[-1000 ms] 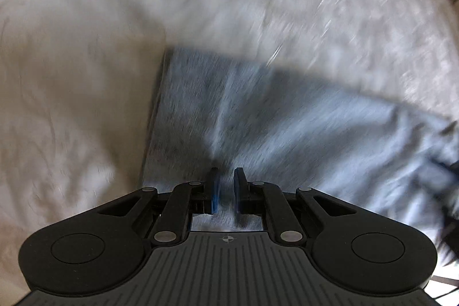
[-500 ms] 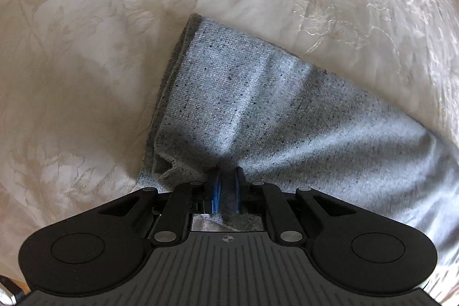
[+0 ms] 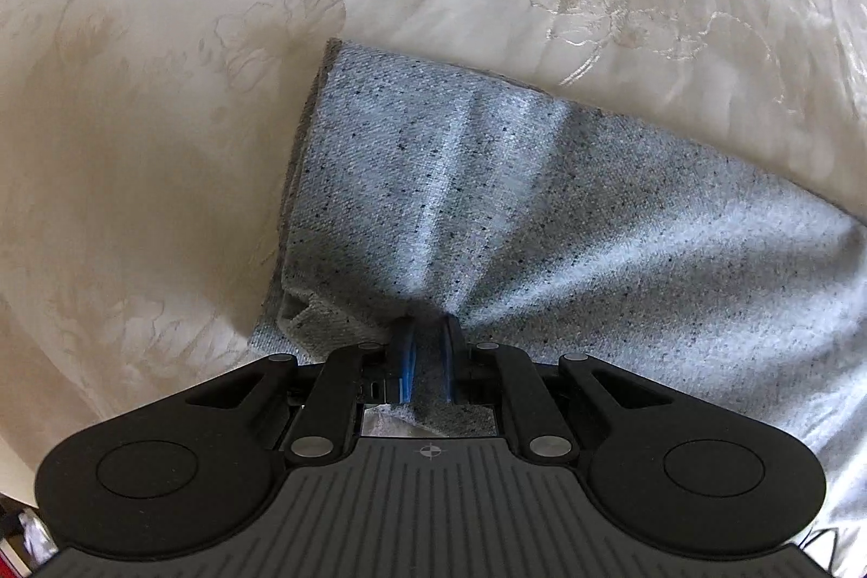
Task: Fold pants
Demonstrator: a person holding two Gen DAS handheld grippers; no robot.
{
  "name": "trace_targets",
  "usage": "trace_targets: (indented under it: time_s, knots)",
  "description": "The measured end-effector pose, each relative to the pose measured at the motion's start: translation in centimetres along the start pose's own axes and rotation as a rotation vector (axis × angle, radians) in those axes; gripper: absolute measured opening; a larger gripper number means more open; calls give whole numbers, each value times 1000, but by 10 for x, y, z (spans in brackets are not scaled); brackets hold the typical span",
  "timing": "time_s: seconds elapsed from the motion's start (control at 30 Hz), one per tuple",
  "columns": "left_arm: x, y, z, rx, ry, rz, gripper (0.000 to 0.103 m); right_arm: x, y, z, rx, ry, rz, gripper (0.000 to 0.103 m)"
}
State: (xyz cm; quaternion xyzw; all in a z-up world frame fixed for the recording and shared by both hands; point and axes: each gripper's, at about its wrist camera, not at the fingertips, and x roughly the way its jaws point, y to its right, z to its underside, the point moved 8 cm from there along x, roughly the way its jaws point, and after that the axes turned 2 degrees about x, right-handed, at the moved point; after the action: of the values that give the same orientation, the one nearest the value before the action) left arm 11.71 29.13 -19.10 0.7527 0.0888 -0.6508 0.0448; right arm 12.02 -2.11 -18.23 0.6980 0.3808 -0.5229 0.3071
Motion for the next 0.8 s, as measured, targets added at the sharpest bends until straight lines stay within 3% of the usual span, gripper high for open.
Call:
trace_targets:
  time_s: [0.07,0.13,0.17,0.2,0.37,0.5,0.57,0.8]
  knots:
    - [2,0,-2,-14,-2,6,10,2,2,0,10,-8,-33,34]
    - [2,-6,-3,-23,-5,8,10,7,4,-2,22,-17,-71,24]
    - [3,-7,-3,-25,-5,7,10,8,3,-3,31,-21,-97,14]
    - [5,-12,-5,-28,-5,6,10,9,2,-3,32,-22,-104,11]
    - [2,-7,-2,-21,-2,-10,10,7,-3,-3,51,11,-73,2]
    - [1,-6,-2,-23,-2,-4,10,-27,20,-6,125,124,85,1]
    - [2,-6,-2,-21,-1,-2,10,-36,37,-6,185,156,106,1]
    - [-4,-9,1,-7,14,-16,11,5,32,-12,119,68,176,1]
